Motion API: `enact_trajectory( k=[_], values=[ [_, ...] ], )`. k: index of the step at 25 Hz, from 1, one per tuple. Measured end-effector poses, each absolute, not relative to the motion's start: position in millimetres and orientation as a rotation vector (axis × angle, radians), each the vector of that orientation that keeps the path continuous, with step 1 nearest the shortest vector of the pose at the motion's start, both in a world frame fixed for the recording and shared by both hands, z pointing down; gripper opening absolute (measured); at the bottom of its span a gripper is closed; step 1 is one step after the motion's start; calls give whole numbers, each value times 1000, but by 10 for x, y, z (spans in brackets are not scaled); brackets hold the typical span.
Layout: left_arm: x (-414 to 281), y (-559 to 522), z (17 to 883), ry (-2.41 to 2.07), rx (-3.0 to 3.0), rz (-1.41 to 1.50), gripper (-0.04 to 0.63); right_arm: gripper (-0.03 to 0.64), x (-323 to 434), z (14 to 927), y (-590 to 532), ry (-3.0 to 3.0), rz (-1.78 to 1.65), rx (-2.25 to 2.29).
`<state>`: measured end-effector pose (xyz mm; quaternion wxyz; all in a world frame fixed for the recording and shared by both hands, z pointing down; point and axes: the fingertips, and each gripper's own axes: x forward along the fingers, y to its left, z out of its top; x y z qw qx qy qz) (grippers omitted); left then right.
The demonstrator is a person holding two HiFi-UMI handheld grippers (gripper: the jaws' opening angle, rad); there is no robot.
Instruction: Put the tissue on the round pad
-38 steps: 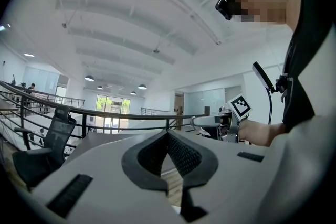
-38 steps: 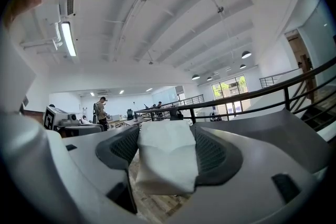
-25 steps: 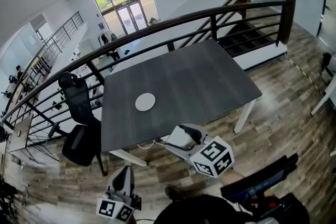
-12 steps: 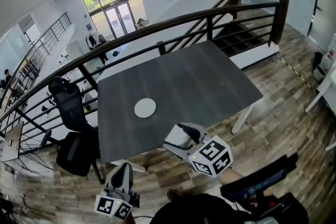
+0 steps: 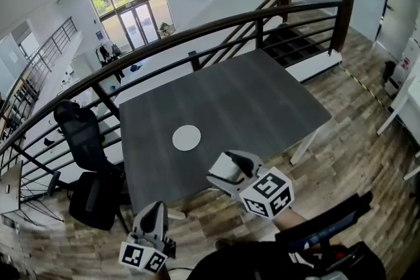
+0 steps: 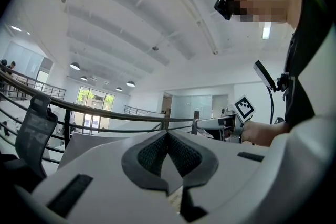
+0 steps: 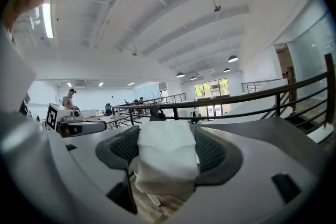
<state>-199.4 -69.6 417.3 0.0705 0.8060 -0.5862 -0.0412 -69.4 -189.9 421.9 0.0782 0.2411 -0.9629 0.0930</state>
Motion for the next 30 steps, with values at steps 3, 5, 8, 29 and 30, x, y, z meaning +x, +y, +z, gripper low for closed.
enact_trajectory(
  k=[3, 5, 8, 29, 30],
  values=[
    [-2196, -707, 4196, -1753, 2432, -132, 3, 336, -842, 4223, -1930, -2877, 280, 748],
    [-2305, -697, 4200, -1748, 2436, -136, 3, 336, -926, 4214, -1936, -2875, 284, 760],
    [-2425, -713, 4208, -1741, 2437, -140, 3, 335, -1045, 4185, -1964, -2872, 287, 768],
    [-2631, -1500, 4062, -1915, 2321, -165, 3, 336, -1522, 4175, -2972, -2915, 273, 555],
    [-2644, -1540, 4066, -1932, 2310, -160, 3, 336, -1541, 4175, -3042, -2916, 271, 541]
  ],
)
